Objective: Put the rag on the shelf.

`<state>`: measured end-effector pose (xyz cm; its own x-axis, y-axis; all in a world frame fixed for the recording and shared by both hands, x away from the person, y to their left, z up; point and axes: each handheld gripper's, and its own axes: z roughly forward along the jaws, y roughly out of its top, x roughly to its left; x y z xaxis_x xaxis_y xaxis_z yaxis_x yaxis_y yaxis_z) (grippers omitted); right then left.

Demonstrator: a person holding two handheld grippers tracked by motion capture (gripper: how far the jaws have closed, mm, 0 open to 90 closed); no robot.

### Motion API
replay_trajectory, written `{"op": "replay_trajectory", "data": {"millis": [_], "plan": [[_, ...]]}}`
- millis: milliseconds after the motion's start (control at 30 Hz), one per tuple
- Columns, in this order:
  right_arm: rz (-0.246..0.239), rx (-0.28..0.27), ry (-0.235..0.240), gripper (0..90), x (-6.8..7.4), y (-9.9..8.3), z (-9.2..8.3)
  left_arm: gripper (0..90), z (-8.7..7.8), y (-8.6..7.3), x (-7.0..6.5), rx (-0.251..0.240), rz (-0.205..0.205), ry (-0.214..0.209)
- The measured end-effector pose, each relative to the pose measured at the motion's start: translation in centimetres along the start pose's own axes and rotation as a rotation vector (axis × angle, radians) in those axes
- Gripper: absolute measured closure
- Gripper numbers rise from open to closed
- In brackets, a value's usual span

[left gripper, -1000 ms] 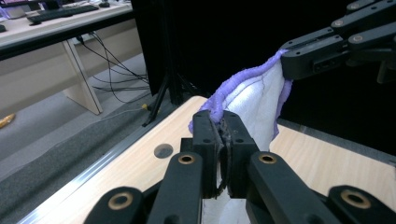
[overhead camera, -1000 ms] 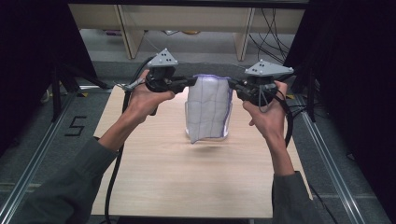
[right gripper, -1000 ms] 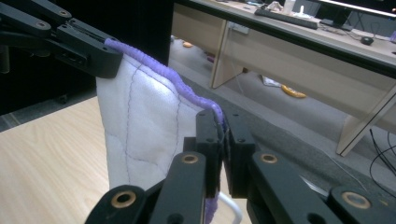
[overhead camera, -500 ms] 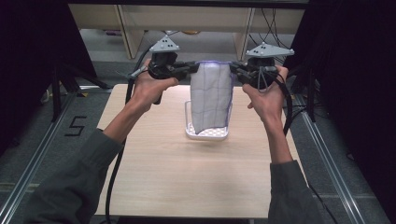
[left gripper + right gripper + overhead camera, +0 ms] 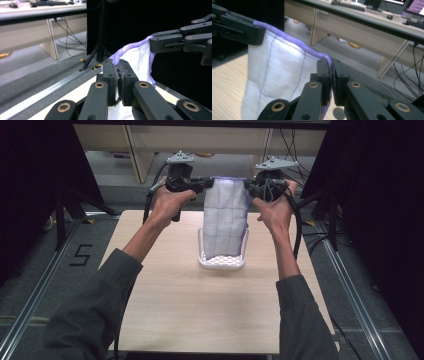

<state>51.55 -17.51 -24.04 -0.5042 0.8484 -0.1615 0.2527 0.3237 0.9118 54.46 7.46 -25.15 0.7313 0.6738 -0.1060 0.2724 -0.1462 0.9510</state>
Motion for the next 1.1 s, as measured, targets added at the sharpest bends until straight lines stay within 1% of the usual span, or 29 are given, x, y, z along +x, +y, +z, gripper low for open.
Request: {"op": "replay_trajectory", "data": {"millis": [33,67,100,167,233,267,300,333,367,433,467,500,567,600,633,667,700,733,767,800,833,867,900,933,967,1000,1033,1067,1100], "plan": [[-0.002,0.018,-0.004,86.8,0.0,-0.2,0.9,84.9,0.4,-0.2,0.3,0.006,-0.009,0.005],[-0.002,0.018,-0.004,86.8,0.0,-0.2,0.9,84.9,0.7,-0.4,0.6,0.01,-0.018,0.01],[-0.002,0.017,-0.011,86.8,-0.1,-0.3,1.5,84.9,0.9,-0.6,0.9,0.01,-0.032,0.013],[0.013,0.024,-0.007,86.7,-0.3,-0.6,2.4,84.8,1.3,-0.8,1.3,0.01,-0.053,0.018],[0.021,0.035,0.003,86.7,-0.6,-1.0,3.6,84.8,1.6,-1.0,1.8,0.012,-0.056,0.028],[0.021,0.035,0.003,86.7,-0.6,-1.0,3.6,84.8,1.7,-1.0,1.9,0.009,-0.056,0.034],[0.01,0.03,0.001,86.7,-0.8,-1.2,3.9,84.8,1.8,-1.1,2.1,0.012,-0.062,0.033],[0.018,0.035,0.01,86.7,-0.8,-1.3,4.1,84.8,1.9,-1.3,2.2,0.017,-0.068,0.028],[0.047,0.034,0.004,86.6,-0.8,-1.6,4.4,84.6,2.1,-1.4,2.4,0.019,-0.068,0.025],[0.053,0.06,0.012,86.6,-0.9,-2.0,4.8,84.4,2.5,-1.8,2.7,0.031,-0.086,0.027],[0.066,0.061,0.013,86.5,-0.9,-2.2,5.0,84.4,2.6,-2.0,2.8,0.043,-0.09,0.034],[0.06,0.075,0.014,86.5,-0.9,-2.4,5.2,84.3,2.8,-2.2,2.9,0.048,-0.098,0.033],[0.082,0.095,0.01,86.4,-0.8,-2.8,5.6,84.2,3.3,-2.6,3.1,0.054,-0.109,0.021],[0.068,0.104,0.015,86.4,-1.0,-3.0,5.8,84.2,3.4,-2.8,3.2,0.059,-0.116,0.025],[0.098,0.102,0.014,86.3,-1.0,-3.4,6.1,84.1,3.6,-3.0,3.3,0.066,-0.119,0.028],[0.098,0.102,0.014,86.3,-1.0,-3.4,6.1,84.1,3.8,-3.3,3.5,0.069,-0.128,0.028],[0.115,0.114,0.023,86.3,-1.0,-3.6,6.2,84.1,3.9,-3.5,3.6,0.07,-0.141,0.027],[0.11,0.12,0.024,86.3,-1.1,-3.8,6.3,83.9,4.1,-3.7,3.8,0.074,-0.152,0.023],[0.116,0.123,0.024,86.2,-1.1,-4.1,6.6,83.6,4.2,-4.0,3.9,0.074,-0.16,0.017],[0.115,0.139,0.029,86.2,-1.2,-4.3,6.7,83.4,4.4,-4.2,3.9,0.085,-0.16,0.017],[0.118,0.135,0.026,86.1,-1.2,-4.6,7.0,83.3,4.5,-4.3,4.0,0.089,-0.16,0.018],[0.124,0.158,0.026,86.0,-1.3,-4.7,7.1,83.2,4.7,-4.5,4.0,0.093,-0.16,0.02],[0.125,0.15,0.027,85.9,-1.3,-5.1,7.5,83.3,4.9,-4.7,4.1,0.104,-0.161,0.024],[0.133,0.181,0.033,85.9,-1.4,-5.2,7.6,83.4,5.0,-4.8,4.1,0.109,-0.157,0.024],[0.122,0.164,0.035,85.9,-1.5,-5.5,7.9,83.5,5.2,-5.0,4.2,0.112,-0.162,0.024],[0.138,0.181,0.045,85.9,-1.5,-5.7,8.1,83.6,5.3,-5.1,4.2,0.117,-0.165,0.021],[0.138,0.19,0.041,85.9,-1.4,-5.9,8.3,83.6,5.4,-5.4,4.3,0.124,-0.163,0.024],[0.141,0.21,0.048,85.9,-1.5,-6.1,8.4,83.6,5.6,-5.6,4.3,0.137,-0.161,0.028],[0.151,0.211,0.06,85.8,-1.5,-6.4,8.7,83.6,5.8,-6.0,4.4,0.146,-0.166,0.026]]}}
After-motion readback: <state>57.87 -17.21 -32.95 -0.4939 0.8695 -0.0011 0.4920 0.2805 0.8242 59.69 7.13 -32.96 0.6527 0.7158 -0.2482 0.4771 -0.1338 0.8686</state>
